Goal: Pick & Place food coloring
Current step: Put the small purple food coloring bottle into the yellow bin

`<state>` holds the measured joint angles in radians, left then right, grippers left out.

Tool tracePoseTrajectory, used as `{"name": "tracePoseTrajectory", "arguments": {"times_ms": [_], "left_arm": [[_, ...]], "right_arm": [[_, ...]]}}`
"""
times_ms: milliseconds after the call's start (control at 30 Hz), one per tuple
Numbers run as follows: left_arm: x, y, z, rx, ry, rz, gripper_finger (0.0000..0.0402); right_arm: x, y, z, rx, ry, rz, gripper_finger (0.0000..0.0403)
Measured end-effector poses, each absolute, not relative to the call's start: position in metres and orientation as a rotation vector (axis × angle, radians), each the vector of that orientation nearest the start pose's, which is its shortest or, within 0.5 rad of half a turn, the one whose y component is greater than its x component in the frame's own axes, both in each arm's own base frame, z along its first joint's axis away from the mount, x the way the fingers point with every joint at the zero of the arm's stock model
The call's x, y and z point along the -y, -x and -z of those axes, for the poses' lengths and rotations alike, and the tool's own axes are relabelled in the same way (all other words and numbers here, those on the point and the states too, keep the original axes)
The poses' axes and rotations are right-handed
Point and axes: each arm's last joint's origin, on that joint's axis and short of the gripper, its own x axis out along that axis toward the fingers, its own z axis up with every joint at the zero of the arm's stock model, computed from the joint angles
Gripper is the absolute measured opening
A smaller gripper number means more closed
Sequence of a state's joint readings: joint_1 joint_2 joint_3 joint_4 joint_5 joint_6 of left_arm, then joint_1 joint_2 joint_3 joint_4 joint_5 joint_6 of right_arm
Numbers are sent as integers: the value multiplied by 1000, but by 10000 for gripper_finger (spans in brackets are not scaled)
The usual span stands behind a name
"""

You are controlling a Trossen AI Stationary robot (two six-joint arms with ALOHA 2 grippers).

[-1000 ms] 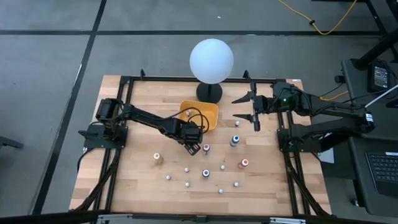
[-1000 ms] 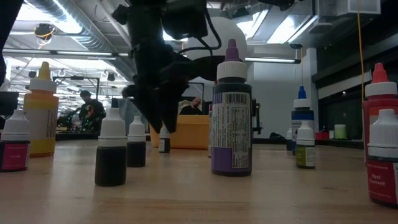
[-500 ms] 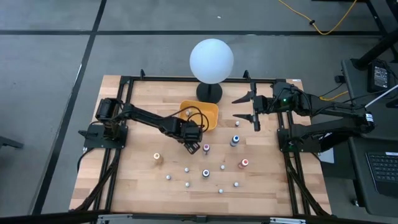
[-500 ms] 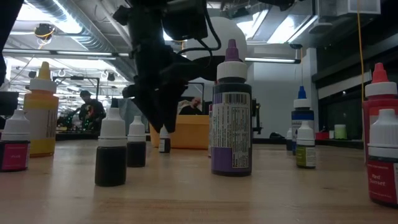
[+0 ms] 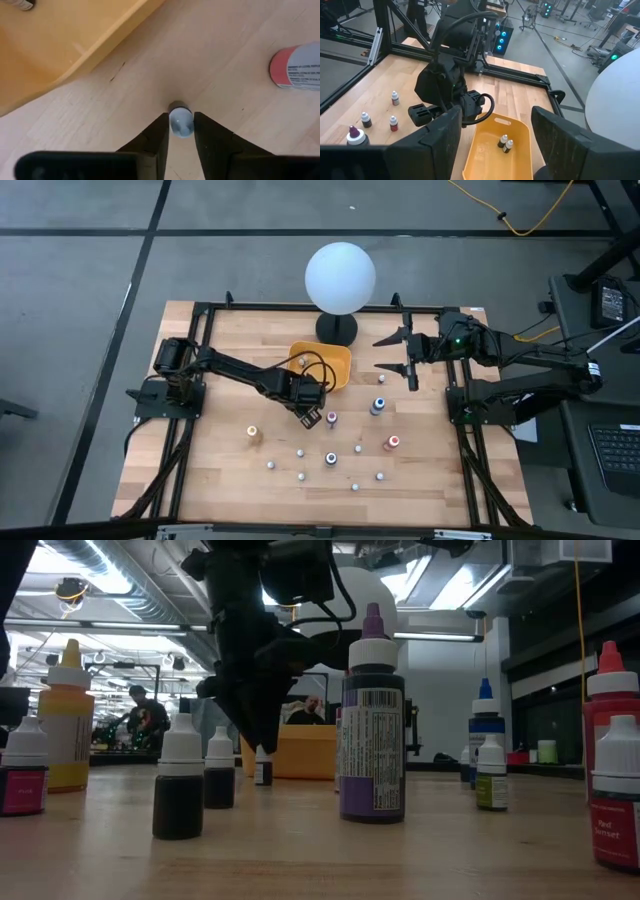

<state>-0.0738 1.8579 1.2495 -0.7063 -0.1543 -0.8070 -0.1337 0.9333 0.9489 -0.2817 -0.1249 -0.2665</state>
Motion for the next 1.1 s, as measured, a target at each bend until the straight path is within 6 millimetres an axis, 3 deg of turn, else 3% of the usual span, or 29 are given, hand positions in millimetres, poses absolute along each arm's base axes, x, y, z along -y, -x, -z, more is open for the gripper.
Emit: {"name": "tracePoseTrajectory", "arguments": {"times_ms": [167, 400, 533, 667, 833, 1100], "left_arm": [[23, -354, -185, -1188, 573, -541, 50], [23, -349, -264, -1012, 581, -482, 43], [19, -331, -310, -922, 561, -509, 43], [12, -311, -338, -868, 541, -566, 41], [0, -307, -339, -872, 534, -609, 43], [-29, -340, -294, -1015, 477, -637, 43]], "right_arm": [[23, -199, -354, -263, 231, -26, 241], [23, -199, -354, -263, 232, -26, 241], [23, -199, -354, -263, 233, -26, 241], [23, -199, -354, -264, 234, -27, 241], [23, -199, -354, -264, 234, -27, 241], [23, -199, -354, -264, 234, -27, 241]]}}
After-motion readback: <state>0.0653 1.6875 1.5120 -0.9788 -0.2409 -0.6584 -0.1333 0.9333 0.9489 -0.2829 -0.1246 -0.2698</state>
